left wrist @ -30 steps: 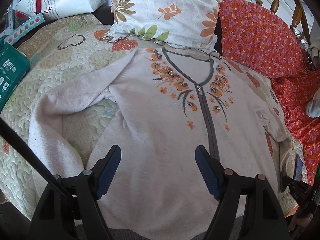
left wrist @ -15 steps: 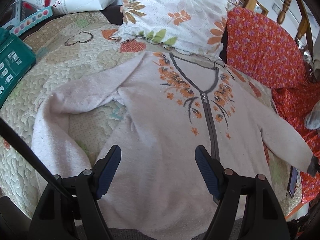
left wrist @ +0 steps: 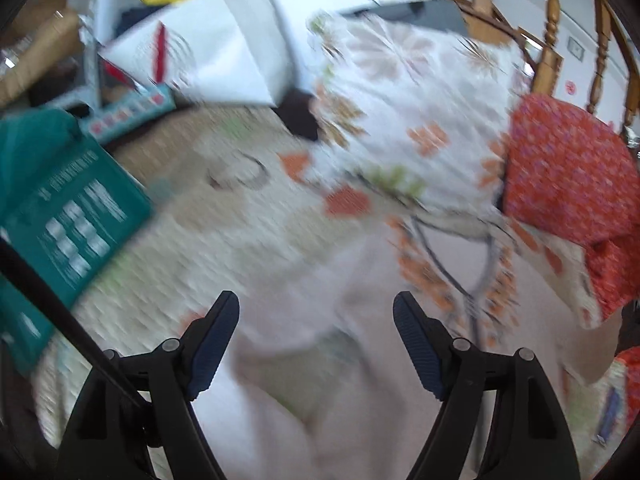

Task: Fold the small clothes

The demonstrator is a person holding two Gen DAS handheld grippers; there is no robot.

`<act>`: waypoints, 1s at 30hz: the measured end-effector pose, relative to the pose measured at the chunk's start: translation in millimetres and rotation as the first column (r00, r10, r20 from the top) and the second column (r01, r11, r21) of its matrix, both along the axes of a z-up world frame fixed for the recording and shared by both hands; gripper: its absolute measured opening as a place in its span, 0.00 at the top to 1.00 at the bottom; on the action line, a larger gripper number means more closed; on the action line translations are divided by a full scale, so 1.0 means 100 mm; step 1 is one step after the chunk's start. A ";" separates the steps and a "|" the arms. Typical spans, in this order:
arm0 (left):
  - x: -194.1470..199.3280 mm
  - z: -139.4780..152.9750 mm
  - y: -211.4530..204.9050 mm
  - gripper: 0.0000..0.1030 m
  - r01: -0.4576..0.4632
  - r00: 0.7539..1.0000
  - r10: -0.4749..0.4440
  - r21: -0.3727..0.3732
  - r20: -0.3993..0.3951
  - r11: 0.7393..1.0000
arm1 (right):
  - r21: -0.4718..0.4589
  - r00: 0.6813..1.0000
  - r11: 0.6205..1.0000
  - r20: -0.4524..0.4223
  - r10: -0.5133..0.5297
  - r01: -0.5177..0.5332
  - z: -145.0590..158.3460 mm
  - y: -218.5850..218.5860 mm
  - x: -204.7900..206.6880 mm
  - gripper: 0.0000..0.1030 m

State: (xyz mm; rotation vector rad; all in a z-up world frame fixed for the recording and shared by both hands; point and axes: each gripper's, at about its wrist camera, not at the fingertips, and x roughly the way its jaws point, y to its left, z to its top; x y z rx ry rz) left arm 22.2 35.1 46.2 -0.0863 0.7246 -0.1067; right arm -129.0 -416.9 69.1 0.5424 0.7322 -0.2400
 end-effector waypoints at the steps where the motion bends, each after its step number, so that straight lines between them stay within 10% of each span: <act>1: 0.01 0.01 0.08 0.23 -0.028 0.999 0.028 0.012 0.025 1.000 | 0.001 0.999 0.999 -0.001 0.051 -0.051 -0.02 0.23 0.22 0.94; 12: 0.18 -0.11 1.06 0.22 -0.253 0.967 0.253 -0.057 -0.012 0.966 | -0.058 0.927 0.932 -0.140 0.348 -0.359 -0.74 2.26 2.16 0.94; 20: 0.21 -0.19 1.32 0.22 -0.306 0.952 0.298 -0.137 -0.073 0.942 | -0.034 0.884 0.916 -0.278 0.375 -0.399 -1.50 2.75 2.92 0.93; 26: 0.24 -0.24 1.49 0.21 -0.362 0.931 0.350 -0.160 -0.103 0.918 | -0.079 0.865 0.881 -0.252 0.435 -0.466 -1.38 2.89 2.74 0.82; 30: 0.20 -0.25 1.63 0.21 -0.411 0.911 0.397 -0.188 -0.109 0.892 | -0.049 0.778 0.786 -0.193 0.598 -0.616 -1.10 3.16 2.14 0.78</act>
